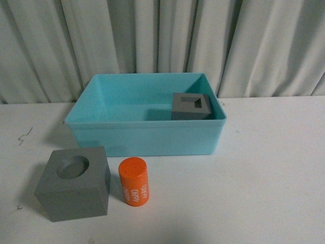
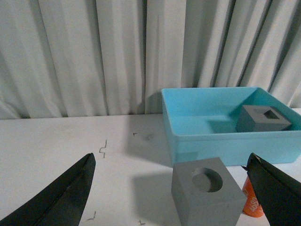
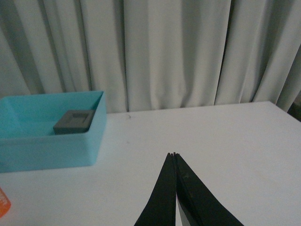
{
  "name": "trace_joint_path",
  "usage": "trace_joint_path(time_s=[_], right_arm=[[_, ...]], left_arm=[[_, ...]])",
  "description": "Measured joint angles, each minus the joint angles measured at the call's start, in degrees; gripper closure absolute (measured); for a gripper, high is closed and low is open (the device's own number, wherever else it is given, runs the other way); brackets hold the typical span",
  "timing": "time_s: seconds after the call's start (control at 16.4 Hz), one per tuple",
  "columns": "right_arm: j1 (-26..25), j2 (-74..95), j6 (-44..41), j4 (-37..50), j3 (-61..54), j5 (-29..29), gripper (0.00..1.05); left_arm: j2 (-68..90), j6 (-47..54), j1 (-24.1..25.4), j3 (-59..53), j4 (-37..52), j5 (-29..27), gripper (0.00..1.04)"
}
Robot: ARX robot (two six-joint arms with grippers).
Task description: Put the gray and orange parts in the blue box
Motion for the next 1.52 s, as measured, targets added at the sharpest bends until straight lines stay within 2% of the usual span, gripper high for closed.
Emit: trace_joint_path(time_s=[0.12, 0.18, 0.61, 0.67, 0.73, 0.79, 1.1, 1.52], right_arm=[[0.0, 0.04, 0.0, -1.07, -0.24, -0.02, 1.03], [0.0, 0.04, -0.04, -1.07, -0.24, 0.0, 0.95], [0.0, 0.04, -0.04, -1.05, -0.24, 0.0, 0.08], [0.0, 0.04, -0.02, -1.09, -0.24, 0.02, 0.06], [0.0, 0.07, -0.07, -1.05, -0.24, -0.11, 0.07], [0.0, 0.04, -0.07, -1.03, -0.24, -0.09, 0.06], [0.0, 0.04, -0.07, -1.05, -0.24, -0.09, 0.06], [0.0, 0.04, -0.07, -1.05, -0.24, -0.09, 0.06]], left_arm=[[0.0, 0.0, 0.0, 0.0, 0.04, 0.02, 0.07], [0.0, 0.0, 0.0, 0.0, 0.02, 0.02, 0.07], [0.0, 0.0, 0.0, 0.0, 0.02, 0.0, 0.07], [5.46, -3.56, -0.33, 4.83, -13.33, -0.79, 0.07], [19.15, -8.31, -1.2, 11.61, -21.44, -2.19, 0.07], [28.89, -11.43, -2.47, 15.34, -20.87, -2.82, 0.07], [59.63, -12.9, -8.5, 23.76, -1.88, -4.37, 0.07], [81.68, -8.15, -8.57, 31.08, 11.43, -3.85, 0.07]])
